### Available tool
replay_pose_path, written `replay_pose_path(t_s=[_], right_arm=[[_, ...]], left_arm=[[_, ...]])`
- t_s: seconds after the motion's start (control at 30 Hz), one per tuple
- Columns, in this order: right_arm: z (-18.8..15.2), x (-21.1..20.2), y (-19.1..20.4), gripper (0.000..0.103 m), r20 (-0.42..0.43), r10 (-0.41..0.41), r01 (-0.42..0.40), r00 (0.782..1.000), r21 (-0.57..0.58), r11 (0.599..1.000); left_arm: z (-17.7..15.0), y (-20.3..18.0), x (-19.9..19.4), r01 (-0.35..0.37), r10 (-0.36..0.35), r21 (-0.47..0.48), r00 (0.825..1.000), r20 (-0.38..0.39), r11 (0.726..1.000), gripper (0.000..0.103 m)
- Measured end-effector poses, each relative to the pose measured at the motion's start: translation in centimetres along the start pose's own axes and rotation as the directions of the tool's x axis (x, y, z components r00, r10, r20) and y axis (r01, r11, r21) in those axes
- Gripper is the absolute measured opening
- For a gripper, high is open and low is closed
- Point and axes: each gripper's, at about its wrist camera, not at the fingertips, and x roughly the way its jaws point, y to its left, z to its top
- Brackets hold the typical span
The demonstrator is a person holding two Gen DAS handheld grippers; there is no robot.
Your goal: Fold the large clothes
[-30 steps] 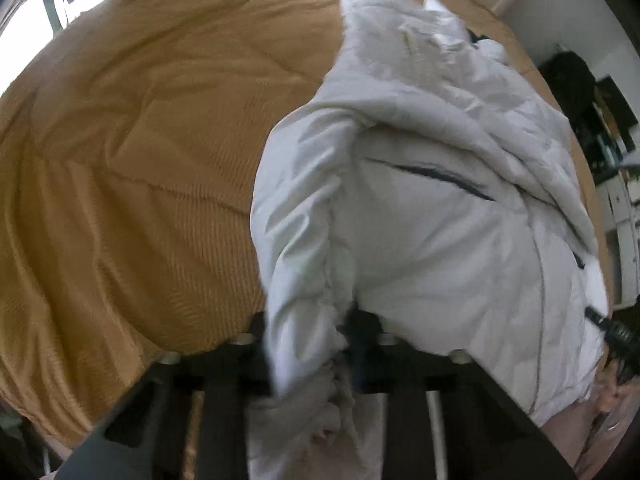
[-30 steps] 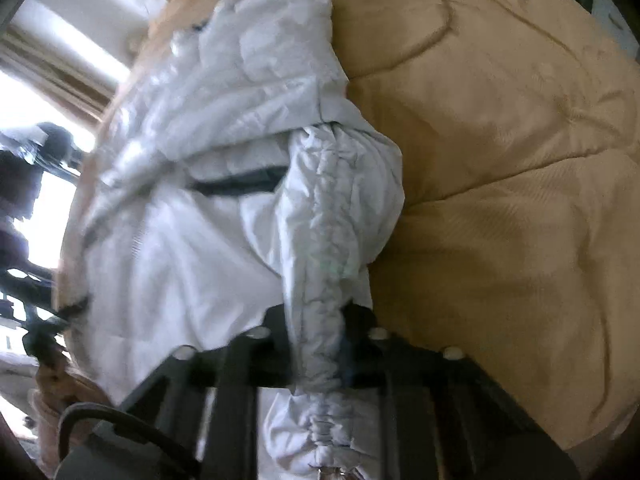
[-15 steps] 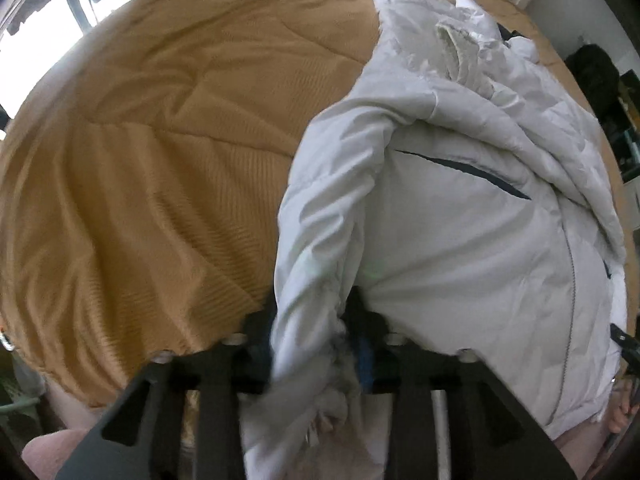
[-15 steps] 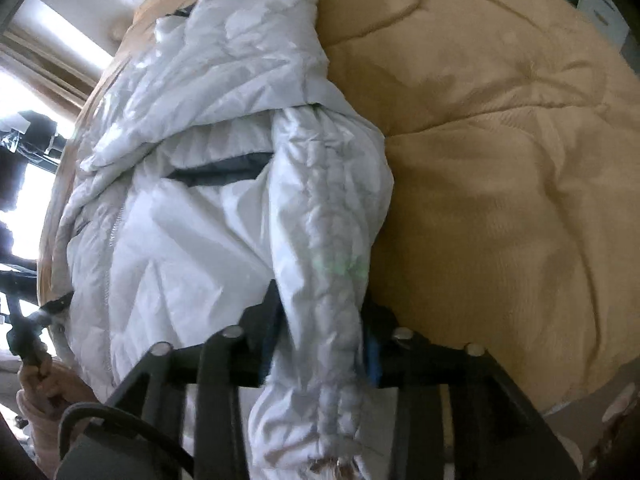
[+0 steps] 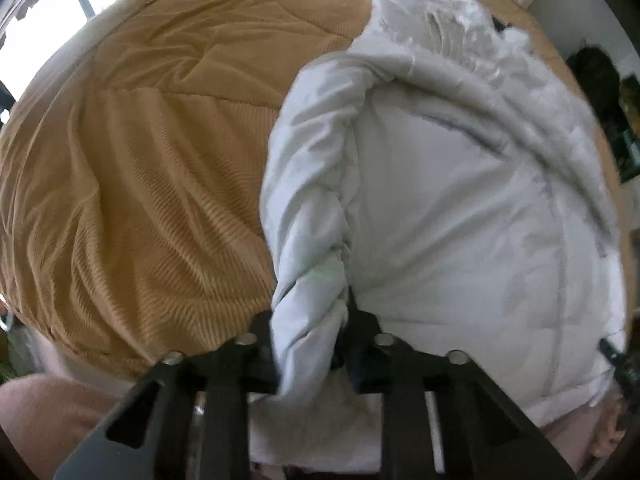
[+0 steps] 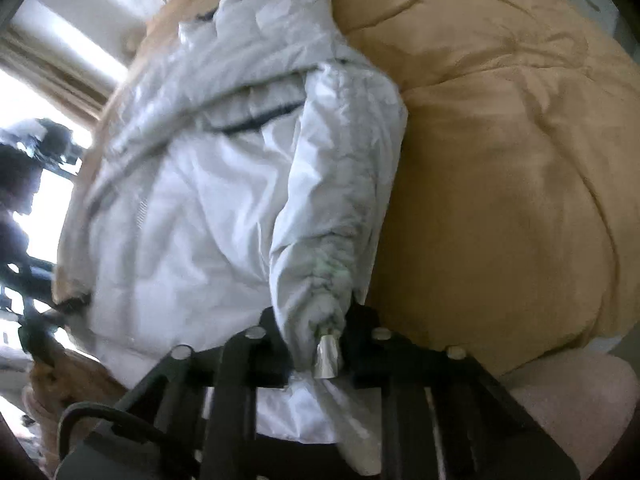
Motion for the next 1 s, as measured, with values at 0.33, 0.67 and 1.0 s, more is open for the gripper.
replay_pose_path(t_s=[0.33, 0.67, 1.0], right_arm=[[-0.3, -5.4, 1.4, 0.014, -0.058, 0.08, -0.08, 0.995, -0.007, 0.997], [9.5, -12.1, 5.5, 0.014, 0.111, 0.162, -0.148, 0.981, -0.122, 0.981], [26.2, -3.8, 8.7, 0.014, 0.215, 0.164, -0.173, 0.963, 0.026, 0.985]], left_arm=[[-2.3, 1.8, -6.8, 0.038, -0.04, -0.045, 0.998, -0.039, 0.998, 0.014], [7.8, -0.3, -12.7, 0.158, -0.152, -0.056, 0.984, 0.097, 0.986, 0.015], [25.3, -4.6, -6.2, 0.155, -0.144, -0.093, 0.982, 0.119, 0.983, 0.015]])
